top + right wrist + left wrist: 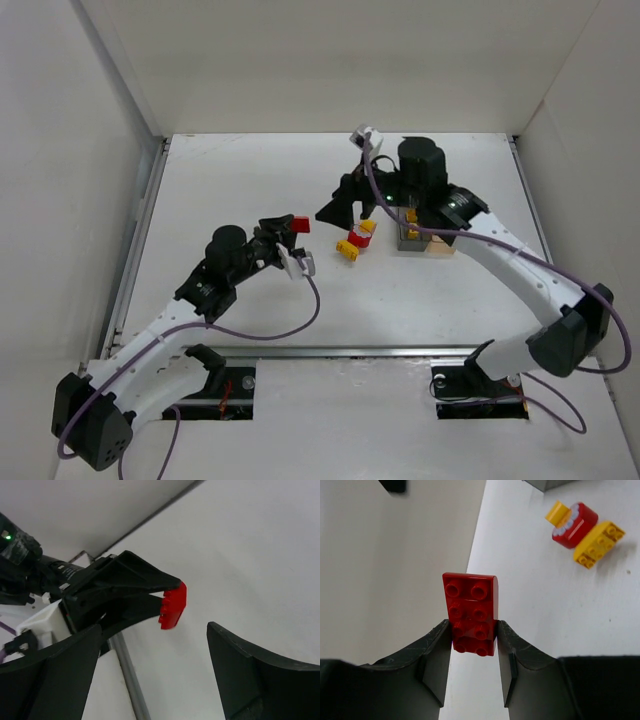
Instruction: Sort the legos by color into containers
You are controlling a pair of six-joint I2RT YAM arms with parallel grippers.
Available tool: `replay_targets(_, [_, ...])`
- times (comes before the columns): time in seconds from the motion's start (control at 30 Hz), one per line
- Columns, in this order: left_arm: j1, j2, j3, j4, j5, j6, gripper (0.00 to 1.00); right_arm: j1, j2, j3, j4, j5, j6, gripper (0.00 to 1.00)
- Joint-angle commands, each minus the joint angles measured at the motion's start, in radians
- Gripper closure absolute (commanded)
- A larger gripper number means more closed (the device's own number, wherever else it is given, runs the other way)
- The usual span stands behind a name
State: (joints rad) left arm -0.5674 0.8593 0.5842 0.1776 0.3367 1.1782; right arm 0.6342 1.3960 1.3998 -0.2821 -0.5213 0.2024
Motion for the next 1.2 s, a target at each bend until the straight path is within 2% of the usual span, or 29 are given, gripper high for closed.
replay_targets(0.0, [-0.011,-0.013,0.075,0.134,0.007,-0.228,1.0,0.016,0.124,0.071,0.129,-0.144,0.08,0.1])
replay_targets(0.2, [-0.02,-0.031,0.075,0.227,-0.028,-0.331,1.0,0.027,0.19,0.13,0.129,-0.122,0.16,0.13])
replay_targets(0.43, [-0.02,-0.031,0.066,0.238,0.008,-0.331,1.0,0.027,0.259,0.191,0.129,-0.135,0.226,0.18])
replay_targets(0.57, [-0.02,-0.031,0.077,0.247,0.008,-0.321,1.0,0.027,0.259,0.191,0.129,-0.12,0.235,0.33])
replay_targets(0.8, [-0.02,-0.011,0.095,0.26,-0.045,-0.321,1.0,0.027,0.279,0.191,0.129,-0.164,0.235,0.41])
replay_targets(0.93, [-0.02,-0.002,0.095,0.26,-0.065,-0.321,1.0,0.027,0.279,0.191,0.129,-0.184,0.235,0.41])
replay_targets(1.07, [-0.02,0.017,0.095,0.26,-0.097,-0.33,1.0,0.027,0.279,0.182,0.129,-0.194,0.235,0.35])
replay_targets(1.1, [-0.02,0.017,0.095,0.26,-0.097,-0.33,1.0,0.027,0.279,0.173,0.129,-0.184,0.235,0.43])
replay_targets(1.13, [-0.02,0.017,0.095,0.26,-0.097,-0.33,1.0,0.027,0.279,0.173,0.129,-0.184,0.235,0.43])
replay_targets(1.17, [-0.02,0.017,0.095,0.26,-0.097,-0.33,1.0,0.027,0.279,0.173,0.129,-0.184,0.235,0.59])
